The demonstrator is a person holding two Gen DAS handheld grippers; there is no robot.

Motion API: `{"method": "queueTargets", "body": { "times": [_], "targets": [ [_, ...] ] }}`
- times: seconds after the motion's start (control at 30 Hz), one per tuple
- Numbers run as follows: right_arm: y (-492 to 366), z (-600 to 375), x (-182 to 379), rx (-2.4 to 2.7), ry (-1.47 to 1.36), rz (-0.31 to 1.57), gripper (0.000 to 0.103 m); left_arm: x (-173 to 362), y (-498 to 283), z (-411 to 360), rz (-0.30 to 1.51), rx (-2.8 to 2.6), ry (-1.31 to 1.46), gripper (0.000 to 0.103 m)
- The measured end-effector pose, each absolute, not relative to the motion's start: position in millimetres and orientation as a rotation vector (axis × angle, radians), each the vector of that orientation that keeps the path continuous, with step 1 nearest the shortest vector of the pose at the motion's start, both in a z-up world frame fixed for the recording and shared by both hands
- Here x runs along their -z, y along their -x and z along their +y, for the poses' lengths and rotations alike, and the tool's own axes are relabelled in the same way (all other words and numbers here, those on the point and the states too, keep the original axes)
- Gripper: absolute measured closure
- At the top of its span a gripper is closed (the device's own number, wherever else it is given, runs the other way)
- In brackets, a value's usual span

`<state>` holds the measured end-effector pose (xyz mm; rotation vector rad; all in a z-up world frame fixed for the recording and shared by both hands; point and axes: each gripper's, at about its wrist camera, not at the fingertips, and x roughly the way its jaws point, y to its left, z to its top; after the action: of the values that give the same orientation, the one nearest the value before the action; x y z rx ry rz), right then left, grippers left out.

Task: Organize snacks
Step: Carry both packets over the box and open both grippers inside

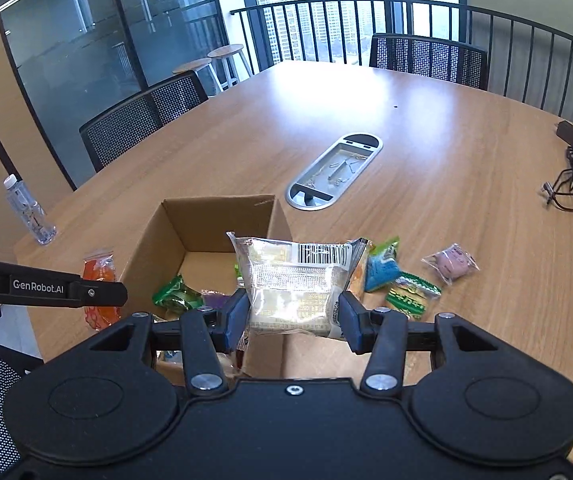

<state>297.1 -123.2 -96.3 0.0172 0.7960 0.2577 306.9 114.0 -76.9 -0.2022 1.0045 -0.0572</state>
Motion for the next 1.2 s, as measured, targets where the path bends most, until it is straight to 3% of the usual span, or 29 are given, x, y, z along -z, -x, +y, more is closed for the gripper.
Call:
{"method": "queueTargets", "body": {
  "times": [1.2],
  "targets": [
    [-360.3, -64.1, 102.5, -0.28, 0.061, 0.834, 0.056, 95.8, -409.0, 135.5, 1.002, 0.084, 0.224, 0.082]
  ]
}}
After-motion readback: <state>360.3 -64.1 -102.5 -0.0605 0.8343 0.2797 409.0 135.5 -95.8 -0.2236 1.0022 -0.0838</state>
